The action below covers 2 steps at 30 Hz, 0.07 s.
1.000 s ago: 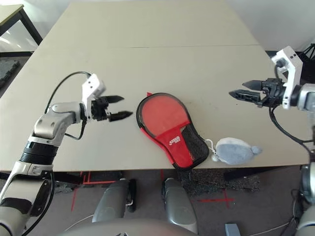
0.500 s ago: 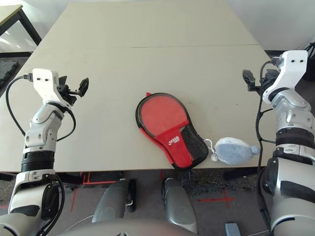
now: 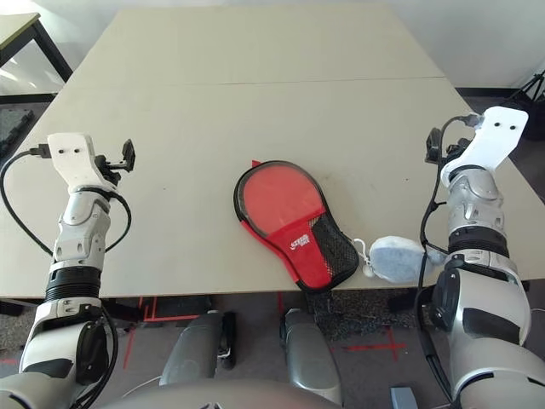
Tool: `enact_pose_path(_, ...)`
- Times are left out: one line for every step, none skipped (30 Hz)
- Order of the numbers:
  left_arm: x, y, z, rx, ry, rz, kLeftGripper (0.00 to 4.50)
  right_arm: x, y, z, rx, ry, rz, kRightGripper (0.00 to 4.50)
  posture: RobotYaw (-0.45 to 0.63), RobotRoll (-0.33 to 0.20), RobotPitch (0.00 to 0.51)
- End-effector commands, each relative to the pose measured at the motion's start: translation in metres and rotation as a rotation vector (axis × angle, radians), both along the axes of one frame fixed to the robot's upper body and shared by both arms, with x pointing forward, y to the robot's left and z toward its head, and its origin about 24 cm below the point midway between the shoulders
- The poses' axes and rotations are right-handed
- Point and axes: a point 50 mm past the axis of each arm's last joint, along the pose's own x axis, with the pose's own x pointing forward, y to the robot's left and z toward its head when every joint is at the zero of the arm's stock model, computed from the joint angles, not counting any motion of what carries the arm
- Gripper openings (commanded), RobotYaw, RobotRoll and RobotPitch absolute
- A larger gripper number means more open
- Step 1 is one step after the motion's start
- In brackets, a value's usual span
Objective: Store the ping-pong paddle in its case and zip it.
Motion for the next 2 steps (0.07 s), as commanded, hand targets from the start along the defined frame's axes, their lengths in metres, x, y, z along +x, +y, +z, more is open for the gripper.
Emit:
enact_pose_path(0.0015,0.0028,0.0004,-0.013,-0.016,0.014,4.5,0.0022,0.0057,-0.0066,0.016,0.01,0.011,4.48,0.01,0.0,0.077)
enact_pose_path(0.0016,0.0024,0.0007,-0.019,-0.019,0.011,4.5,0.0025,0.0065,-0.007,0.019,0.009,0.014,4.48,0.01,0.0,0.077)
